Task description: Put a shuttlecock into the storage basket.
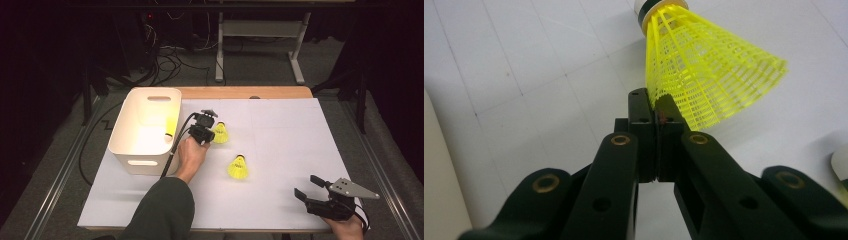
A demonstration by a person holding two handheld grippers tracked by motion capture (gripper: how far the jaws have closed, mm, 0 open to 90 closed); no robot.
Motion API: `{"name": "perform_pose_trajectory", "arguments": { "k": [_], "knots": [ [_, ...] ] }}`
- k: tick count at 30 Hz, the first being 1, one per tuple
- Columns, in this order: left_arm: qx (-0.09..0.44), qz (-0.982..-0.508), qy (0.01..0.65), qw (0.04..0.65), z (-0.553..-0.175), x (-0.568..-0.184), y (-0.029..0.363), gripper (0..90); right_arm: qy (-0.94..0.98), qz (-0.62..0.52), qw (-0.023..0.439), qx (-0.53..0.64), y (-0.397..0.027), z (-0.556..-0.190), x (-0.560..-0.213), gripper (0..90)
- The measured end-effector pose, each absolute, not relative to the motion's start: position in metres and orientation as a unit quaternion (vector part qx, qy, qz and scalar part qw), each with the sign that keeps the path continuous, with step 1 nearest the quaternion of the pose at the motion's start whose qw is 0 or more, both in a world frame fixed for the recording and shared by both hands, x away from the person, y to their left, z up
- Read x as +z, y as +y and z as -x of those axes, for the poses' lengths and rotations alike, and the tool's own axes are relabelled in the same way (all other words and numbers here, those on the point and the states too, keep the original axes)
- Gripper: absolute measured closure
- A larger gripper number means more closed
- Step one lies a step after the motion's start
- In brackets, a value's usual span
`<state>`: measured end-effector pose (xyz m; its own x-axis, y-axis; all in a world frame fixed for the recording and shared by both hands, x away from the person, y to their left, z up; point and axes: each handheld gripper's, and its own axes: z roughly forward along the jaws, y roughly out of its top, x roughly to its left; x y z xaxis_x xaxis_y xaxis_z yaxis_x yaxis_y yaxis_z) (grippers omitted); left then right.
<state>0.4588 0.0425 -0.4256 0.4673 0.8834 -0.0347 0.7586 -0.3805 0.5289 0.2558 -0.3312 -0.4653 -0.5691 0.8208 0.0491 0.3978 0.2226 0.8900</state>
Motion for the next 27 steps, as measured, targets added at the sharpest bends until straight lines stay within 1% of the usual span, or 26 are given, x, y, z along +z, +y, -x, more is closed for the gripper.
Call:
{"name": "perform_pose_trajectory", "arguments": {
  "k": [7, 19, 27],
  "knots": [
    [0.134, -0.825, 0.497, 0.233, -0.457, -0.42, 0.043, 89.5, 0.75, -0.405, 0.224, 0.473, -0.331, -0.256, -0.465, 22.9],
    [0.126, -0.831, 0.492, 0.228, -0.455, -0.405, 0.04, 89.5, 0.75, -0.406, 0.224, 0.472, -0.331, -0.255, -0.465, 23.0],
    [0.142, -0.833, 0.486, 0.221, -0.451, -0.396, 0.041, 89.5, 0.75, -0.406, 0.224, 0.472, -0.331, -0.255, -0.465, 23.0]
  ]
}}
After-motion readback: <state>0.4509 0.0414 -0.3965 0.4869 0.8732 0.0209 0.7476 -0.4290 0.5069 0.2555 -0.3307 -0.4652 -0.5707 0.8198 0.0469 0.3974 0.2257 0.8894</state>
